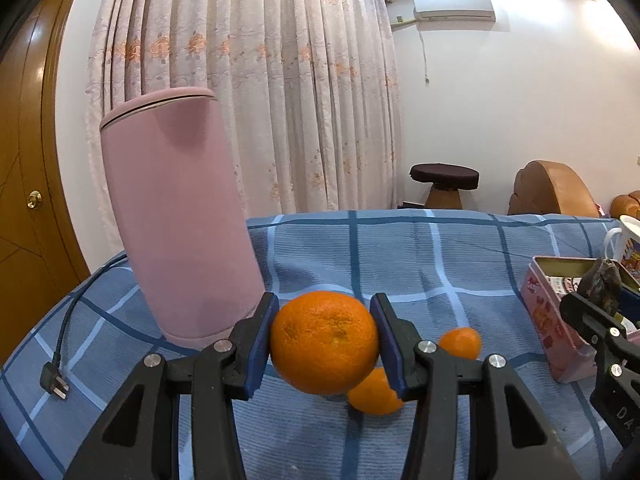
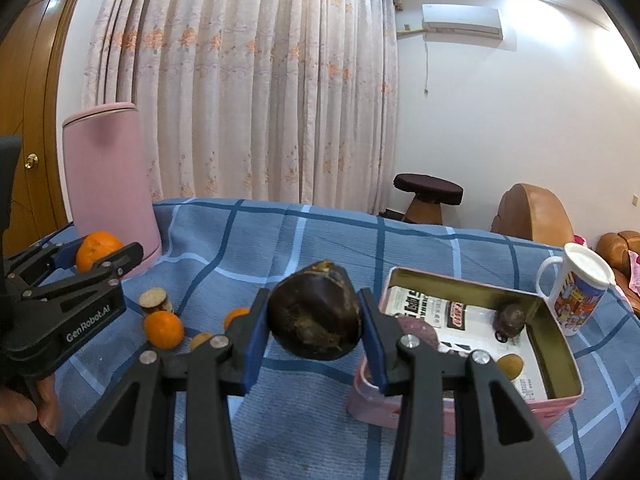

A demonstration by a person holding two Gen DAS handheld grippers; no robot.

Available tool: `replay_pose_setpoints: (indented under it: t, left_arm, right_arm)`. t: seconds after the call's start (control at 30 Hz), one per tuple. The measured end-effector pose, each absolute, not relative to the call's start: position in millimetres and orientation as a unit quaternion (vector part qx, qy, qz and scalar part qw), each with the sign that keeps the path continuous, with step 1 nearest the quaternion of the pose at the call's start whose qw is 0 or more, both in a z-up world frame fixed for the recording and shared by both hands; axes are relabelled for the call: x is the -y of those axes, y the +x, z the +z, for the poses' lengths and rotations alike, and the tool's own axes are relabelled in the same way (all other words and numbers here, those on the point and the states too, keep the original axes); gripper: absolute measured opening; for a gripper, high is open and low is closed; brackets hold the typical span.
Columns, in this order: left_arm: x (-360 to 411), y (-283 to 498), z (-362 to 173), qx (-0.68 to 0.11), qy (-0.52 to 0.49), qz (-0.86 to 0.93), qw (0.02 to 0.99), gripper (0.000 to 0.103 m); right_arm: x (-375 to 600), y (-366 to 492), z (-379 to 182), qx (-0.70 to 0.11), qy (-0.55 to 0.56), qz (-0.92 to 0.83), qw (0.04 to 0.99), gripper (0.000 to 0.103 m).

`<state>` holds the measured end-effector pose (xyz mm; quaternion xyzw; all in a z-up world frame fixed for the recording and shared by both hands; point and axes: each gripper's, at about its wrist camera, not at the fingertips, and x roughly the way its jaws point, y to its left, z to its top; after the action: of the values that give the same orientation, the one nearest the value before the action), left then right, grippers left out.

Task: Organize fruits
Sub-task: 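Carry the orange and the brown root over the pink tin with both grippers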

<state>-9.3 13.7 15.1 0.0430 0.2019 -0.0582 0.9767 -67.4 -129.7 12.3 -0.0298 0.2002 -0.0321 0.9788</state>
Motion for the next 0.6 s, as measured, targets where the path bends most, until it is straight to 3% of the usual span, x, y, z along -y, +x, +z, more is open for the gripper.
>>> replay_pose_setpoints:
  t: [0.6]
  left_arm:
    - [35.3,-30.3,14.6,-0.201,0.043,-0.088,0.975,0.050]
  right_arm:
    - [176.9,-83.0,14.1,-0.200,-0.029,-0.061,0.978,0.045]
